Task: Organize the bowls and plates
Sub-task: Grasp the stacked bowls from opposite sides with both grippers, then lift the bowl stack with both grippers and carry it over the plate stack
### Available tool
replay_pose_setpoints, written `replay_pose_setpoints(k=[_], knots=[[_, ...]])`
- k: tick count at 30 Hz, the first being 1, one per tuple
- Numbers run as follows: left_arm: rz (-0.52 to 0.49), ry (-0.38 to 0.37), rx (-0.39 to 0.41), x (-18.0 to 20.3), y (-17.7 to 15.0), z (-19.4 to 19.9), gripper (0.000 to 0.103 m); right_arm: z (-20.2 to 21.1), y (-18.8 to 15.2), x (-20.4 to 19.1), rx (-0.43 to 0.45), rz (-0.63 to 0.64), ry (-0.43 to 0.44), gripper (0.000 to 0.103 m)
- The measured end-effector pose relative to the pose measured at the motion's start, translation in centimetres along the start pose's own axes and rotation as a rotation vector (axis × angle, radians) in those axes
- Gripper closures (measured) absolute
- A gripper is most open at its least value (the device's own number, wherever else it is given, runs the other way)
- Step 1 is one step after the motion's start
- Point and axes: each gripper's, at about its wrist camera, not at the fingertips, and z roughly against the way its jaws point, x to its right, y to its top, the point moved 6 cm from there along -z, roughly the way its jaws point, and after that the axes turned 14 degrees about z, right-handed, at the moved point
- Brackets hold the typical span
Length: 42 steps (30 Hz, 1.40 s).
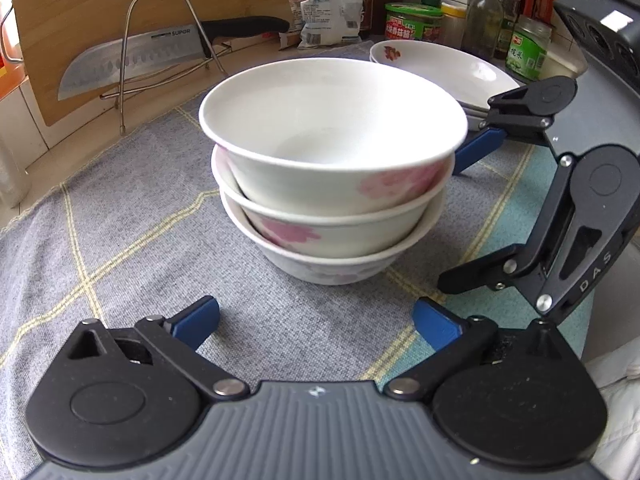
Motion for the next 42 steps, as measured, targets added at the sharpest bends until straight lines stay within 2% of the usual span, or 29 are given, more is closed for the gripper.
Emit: replay_pose_setpoints(k=[9, 17, 23, 25, 29, 31, 36, 42], knots=[[-0.035, -0.038, 0.044, -0.1, 0.3, -0.4, 0.0, 0.1, -0.2, -0.1, 0.072, 0.026, -0.001, 0.0], [-0.161, -0.127, 0.025, -0.2, 1.0, -0.7, 0.001, -0.4, 0.8, 0.6, 0.053, 0.044, 0.013, 0.0], [-0.226, -0.184, 0.033, -0.9, 2.2, -0.7, 0.004, 0.0, 2.4, 1.5, 0.092, 0.08, 0.04, 0.0], [-0.242, -0.215, 0.031, -1.1, 2.7, -0.5, 0.009, 0.0, 2.7, 1.3, 0.095, 0.111, 0.065, 0.002], [-0.305, -0.277, 0.015, -0.8, 3.1, -0.3, 0.01, 0.3, 3.5, 0.7, 0.109, 0.166, 0.115, 0.012], [-0.34, -0.301, 0.006, -0.5, 3.2, -0.3, 0.015, 0.5, 3.8, 0.3, 0.11, 0.191, 0.123, 0.016], [-0.373, -0.323, -0.004, -0.7, 3.3, -0.2, 0.02, 0.9, 4.1, -0.2, 0.105, 0.221, 0.167, 0.031], [-0.406, -0.328, -0.017, -0.5, 3.5, -0.2, 0.021, 0.9, 4.4, -0.4, 0.095, 0.249, 0.165, 0.031]])
